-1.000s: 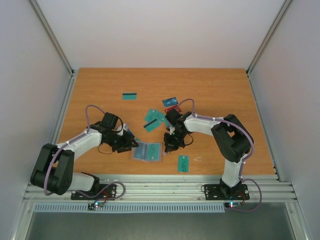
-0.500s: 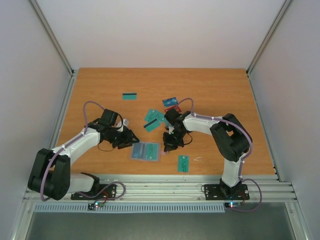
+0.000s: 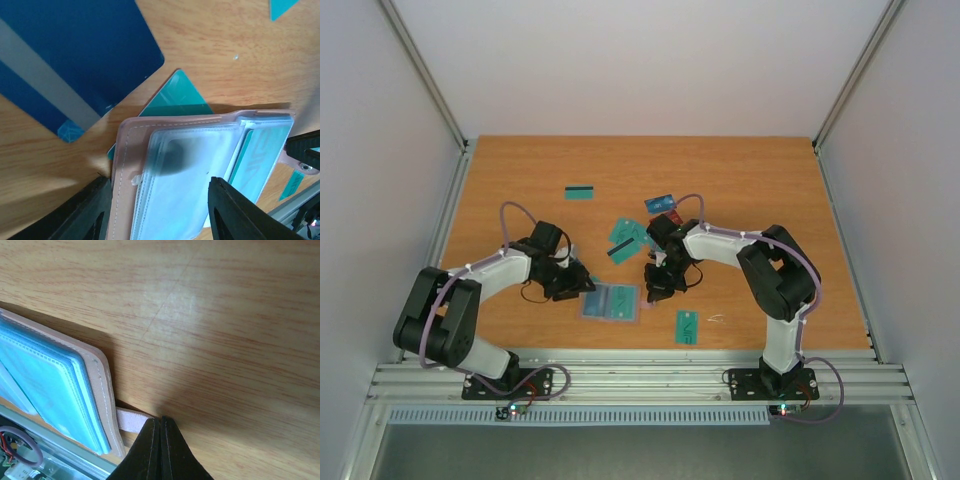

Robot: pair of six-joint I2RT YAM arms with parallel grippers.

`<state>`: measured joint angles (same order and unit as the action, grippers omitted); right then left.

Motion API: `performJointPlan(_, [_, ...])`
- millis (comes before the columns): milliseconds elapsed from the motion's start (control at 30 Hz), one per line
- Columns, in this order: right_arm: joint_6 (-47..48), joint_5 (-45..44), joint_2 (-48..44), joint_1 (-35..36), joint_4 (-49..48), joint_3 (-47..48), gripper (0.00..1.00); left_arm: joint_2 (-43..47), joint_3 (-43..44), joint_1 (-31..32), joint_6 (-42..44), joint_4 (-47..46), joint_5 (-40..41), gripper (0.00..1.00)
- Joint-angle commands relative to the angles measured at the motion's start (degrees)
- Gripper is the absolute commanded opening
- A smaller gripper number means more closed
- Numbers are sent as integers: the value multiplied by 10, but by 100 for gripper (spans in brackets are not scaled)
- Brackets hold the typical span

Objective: Put the credit cards into the card holder

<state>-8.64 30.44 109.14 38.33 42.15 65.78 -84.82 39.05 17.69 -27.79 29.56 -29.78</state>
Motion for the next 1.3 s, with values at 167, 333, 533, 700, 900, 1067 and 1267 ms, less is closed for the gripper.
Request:
performJointPlan(167, [21, -8, 22, 3, 15, 25, 1, -18, -23, 1, 4, -82, -40, 52])
performJointPlan(333, [28, -11, 28, 2, 21, 36, 1, 31, -28, 1, -15, -87, -60, 52])
performJointPlan(533, [29, -10, 34, 2, 21, 42, 1, 72, -19, 2, -41, -88, -83, 51])
performJointPlan(700, [28, -9, 35, 2, 17, 40, 1, 74, -15, 7, -56, -104, -107, 51])
performJointPlan(900, [27, -10, 33, 2, 17, 42, 1, 72, -4, 26, -76, -126, -122, 51])
performJointPlan(1067, [26, -10, 34, 1, 15, 42, 1, 79, 13, 52, -97, -136, -117, 51])
performJointPlan(1267, [26, -11, 33, 1, 13, 39, 1, 63, 16, 80, -120, -173, -120, 51])
